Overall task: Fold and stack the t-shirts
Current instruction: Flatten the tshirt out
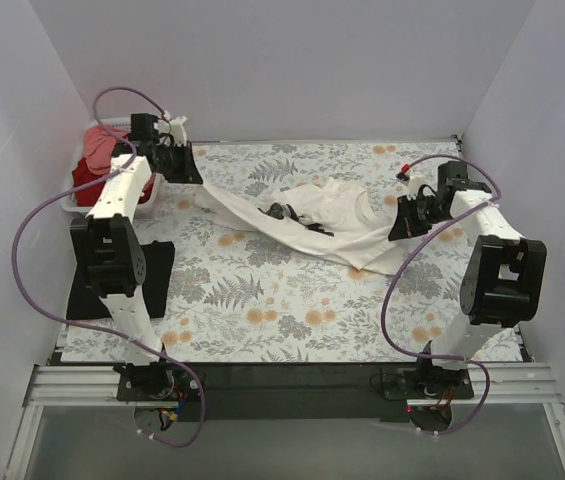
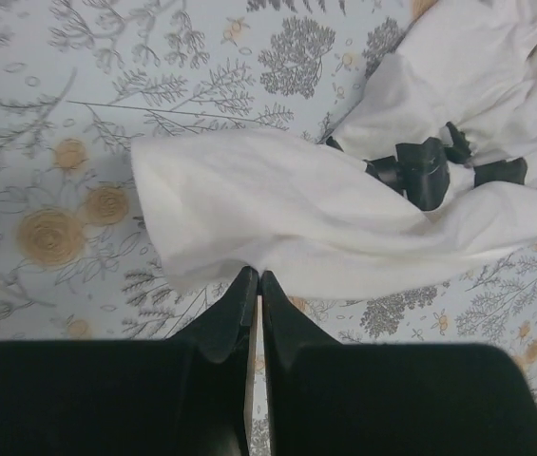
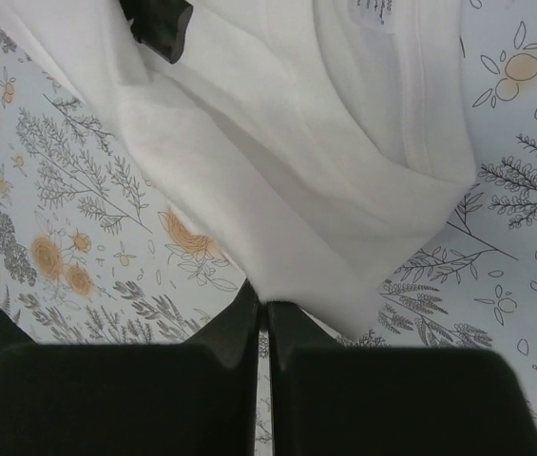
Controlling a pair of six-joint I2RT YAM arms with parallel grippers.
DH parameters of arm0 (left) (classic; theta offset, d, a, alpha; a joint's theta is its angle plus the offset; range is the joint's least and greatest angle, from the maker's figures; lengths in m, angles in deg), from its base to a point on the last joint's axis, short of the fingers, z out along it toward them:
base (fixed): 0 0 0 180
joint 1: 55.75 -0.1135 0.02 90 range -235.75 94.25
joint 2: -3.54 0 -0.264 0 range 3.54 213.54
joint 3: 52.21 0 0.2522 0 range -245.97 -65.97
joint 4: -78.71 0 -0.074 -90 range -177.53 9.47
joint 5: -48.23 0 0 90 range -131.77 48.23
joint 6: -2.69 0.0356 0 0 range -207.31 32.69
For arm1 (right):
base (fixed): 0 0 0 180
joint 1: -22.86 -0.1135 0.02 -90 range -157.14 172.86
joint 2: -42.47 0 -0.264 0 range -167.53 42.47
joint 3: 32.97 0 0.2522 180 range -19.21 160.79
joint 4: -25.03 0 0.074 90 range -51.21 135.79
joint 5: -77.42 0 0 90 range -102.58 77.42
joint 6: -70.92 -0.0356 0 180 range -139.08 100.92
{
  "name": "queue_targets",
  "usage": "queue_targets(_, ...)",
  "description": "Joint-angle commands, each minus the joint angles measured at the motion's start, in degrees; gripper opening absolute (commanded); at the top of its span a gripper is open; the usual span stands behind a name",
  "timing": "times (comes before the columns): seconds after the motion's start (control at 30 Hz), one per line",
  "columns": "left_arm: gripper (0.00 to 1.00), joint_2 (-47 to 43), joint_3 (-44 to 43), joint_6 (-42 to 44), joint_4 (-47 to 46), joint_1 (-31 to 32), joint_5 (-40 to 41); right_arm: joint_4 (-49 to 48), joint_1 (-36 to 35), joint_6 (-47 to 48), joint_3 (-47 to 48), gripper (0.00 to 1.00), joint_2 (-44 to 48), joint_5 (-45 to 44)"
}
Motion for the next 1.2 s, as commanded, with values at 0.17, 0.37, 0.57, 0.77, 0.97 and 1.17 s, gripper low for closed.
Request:
queue_targets(0.17,0.00,-12.2,1.0,-4.2,-4.9,-4.7,-1.6,2.7,0.5,0.9,6.9,0.01,7.4,1.3)
queue_targets(0.37,0.00,-12.0,-0.7,-6.9,-6.3,-4.8,-4.5,3.2,0.6,1.7,12.2,0.01,9.3,1.5)
queue_targets(0.57,0.00,-18.0,-3.3,-12.0,-15.8,-5.2,-3.8,2.5,4.0,1.7,31.1,0.01,10.2,0.4)
queue_targets(0.77,0.00,-30.1,2.1,-19.2,-34.0,-5.2,-2.8,-8.8,4.8,-2.0,39.5,0.01,18.7,-7.9)
queue_targets(0.97,0.00,-43.2,8.0,-20.4,-45.5,-5.2,2.9,-23.4,4.8,-1.9,31.9,0.01,32.9,-20.2)
queue_targets(1.17,0.00,-53.9,10.8,-18.1,-46.8,-5.2,6.6,-32.4,4.8,1.8,28.3,0.01,43.5,-30.3)
